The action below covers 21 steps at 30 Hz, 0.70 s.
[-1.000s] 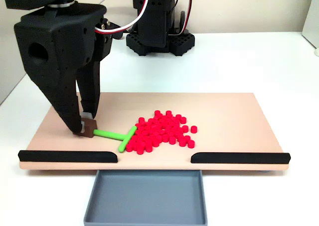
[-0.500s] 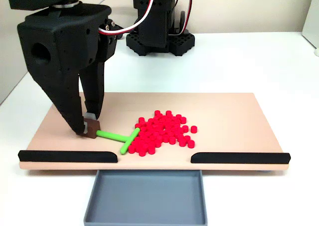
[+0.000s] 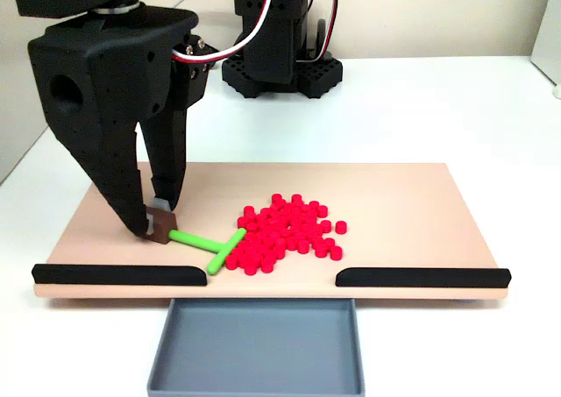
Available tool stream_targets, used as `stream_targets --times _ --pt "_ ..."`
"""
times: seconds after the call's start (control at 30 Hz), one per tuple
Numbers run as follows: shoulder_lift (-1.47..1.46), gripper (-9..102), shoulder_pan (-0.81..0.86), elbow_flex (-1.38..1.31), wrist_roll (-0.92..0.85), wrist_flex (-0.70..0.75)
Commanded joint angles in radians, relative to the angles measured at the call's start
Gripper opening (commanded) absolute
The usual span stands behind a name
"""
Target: Push granules from right to the grey container
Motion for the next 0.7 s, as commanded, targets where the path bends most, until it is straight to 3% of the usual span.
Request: stream_targets --times 0.0,0.67 --pt "0.029 0 -0.012 -0.015 0.006 0.003" --pt "0.028 0 -0.031 -0.015 0.074 -0.002"
